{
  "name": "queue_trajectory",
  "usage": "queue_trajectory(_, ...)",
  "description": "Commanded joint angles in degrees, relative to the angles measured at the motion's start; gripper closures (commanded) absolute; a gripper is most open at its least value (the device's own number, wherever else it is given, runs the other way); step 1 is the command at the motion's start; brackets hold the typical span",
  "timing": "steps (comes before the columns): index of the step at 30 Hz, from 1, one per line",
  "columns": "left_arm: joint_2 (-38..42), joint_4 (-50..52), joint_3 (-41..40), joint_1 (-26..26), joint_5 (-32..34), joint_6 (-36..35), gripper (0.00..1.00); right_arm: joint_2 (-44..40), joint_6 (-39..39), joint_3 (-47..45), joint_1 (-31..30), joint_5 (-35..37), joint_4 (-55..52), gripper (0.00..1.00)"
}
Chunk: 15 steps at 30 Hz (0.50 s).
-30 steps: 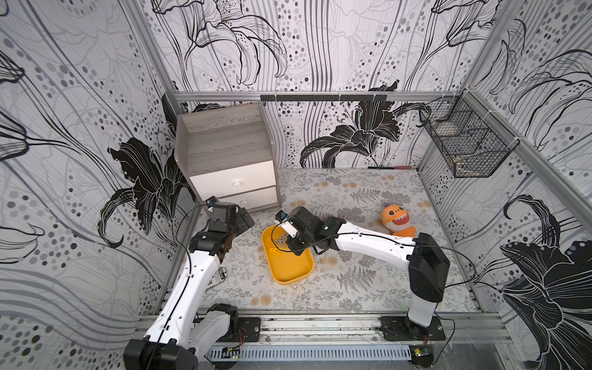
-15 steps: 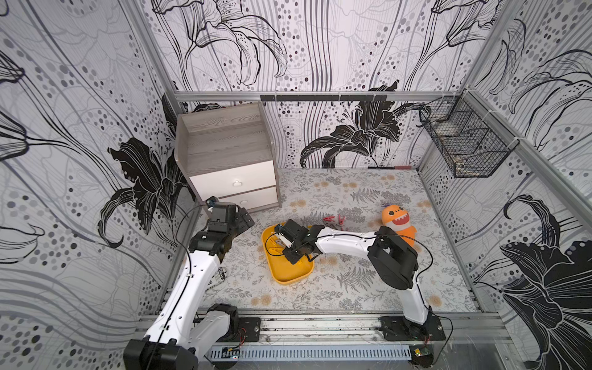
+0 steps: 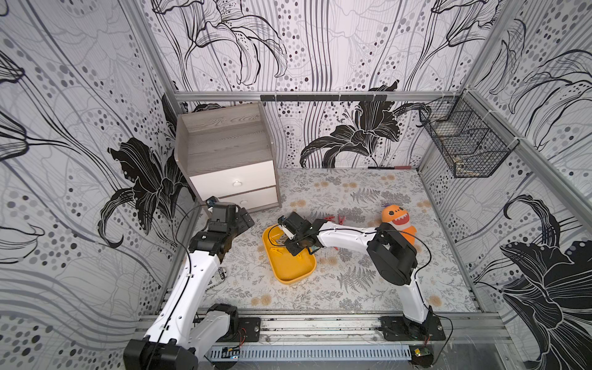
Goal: Put the clothespins into the storage box
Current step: Place the clothespin in the storage box.
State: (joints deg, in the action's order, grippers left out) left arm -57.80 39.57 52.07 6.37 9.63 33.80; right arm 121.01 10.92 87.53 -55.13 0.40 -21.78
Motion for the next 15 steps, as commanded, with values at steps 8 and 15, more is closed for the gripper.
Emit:
queue_trajectory(8, 0.12, -1.32, 0.48, 0.22, 0.74, -0.59, 0.03, -14.96, 1.18, -4.53, 2.37, 3.63, -0.95, 0.77)
queue_trajectory(15, 0.50, -1.21, 0.48, 0.22, 0.92, -0.89, 0.03, -26.45, 2.27, -21.44, 10.69, 4.83, -0.97, 0.76)
